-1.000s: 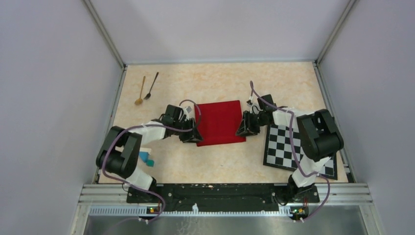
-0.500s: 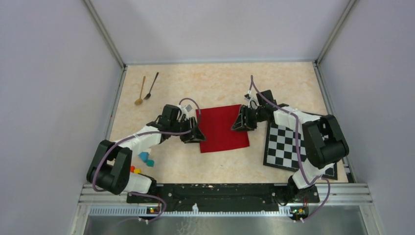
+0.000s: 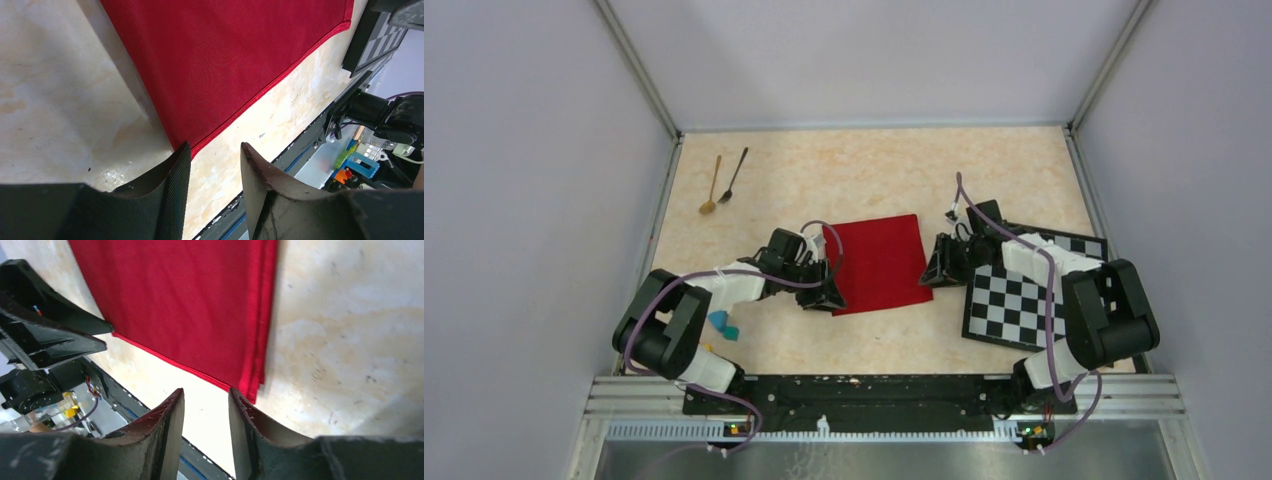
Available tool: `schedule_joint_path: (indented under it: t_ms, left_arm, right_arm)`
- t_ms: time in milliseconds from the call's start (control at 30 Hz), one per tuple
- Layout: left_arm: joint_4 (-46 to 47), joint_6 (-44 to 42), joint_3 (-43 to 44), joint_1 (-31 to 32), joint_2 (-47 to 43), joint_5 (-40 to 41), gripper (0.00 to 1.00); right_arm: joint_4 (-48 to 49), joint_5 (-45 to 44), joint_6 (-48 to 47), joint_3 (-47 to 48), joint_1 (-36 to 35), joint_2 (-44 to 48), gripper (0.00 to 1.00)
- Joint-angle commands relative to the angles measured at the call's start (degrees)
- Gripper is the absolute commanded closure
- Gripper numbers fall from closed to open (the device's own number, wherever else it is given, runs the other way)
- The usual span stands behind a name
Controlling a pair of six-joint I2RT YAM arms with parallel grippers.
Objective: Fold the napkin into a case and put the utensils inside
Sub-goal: Smooth out the square-folded napkin at the center of the board, then pick up the top corner of the square-folded napkin from the center of the board.
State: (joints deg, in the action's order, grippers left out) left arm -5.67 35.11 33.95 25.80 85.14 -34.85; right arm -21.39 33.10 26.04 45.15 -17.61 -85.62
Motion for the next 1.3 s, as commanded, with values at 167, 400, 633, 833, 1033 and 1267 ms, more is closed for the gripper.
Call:
schedule_joint_path:
  t_ms: [167, 400, 633, 833, 1033, 1267]
  left_arm:
    - [-1.31, -1.88, 2.40, 0.39, -3.35, 1.32, 0.52]
    - [-1.88, -1.32, 3.29, 0.38, -4.17, 1.50, 0.52]
    - [-2.49, -1.75, 3.66, 0.47, -4.40, 0.99, 0.52]
    - [-2.96, -1.83, 3.45, 0.47, -4.58, 2.35, 0.53]
    - [-4.04, -0.50, 2.08, 0.45, -7.51, 6.55, 0.46]
    - [-5.08, 0.29, 0.92, 0.47, -8.51, 9.57, 0.47]
  right_arm:
    - [-1.80, 1.99, -1.73, -3.57, 1.33, 0.96, 0.65]
    - [-0.93, 1.66, -2.42, -3.88, 1.34, -0.59, 0.70]
    - [-0.54, 0.84, -2.46, -4.34, 1.31, -1.39, 0.68]
    - [0.42, 0.91, -2.05, -4.28, 1.31, -1.31, 0.73]
    - [1.51, 0.83, -1.78, -3.95, 1.33, -3.04, 0.75]
    - [1.58, 1.02, -1.67, -3.33, 1.26, -3.32, 0.87]
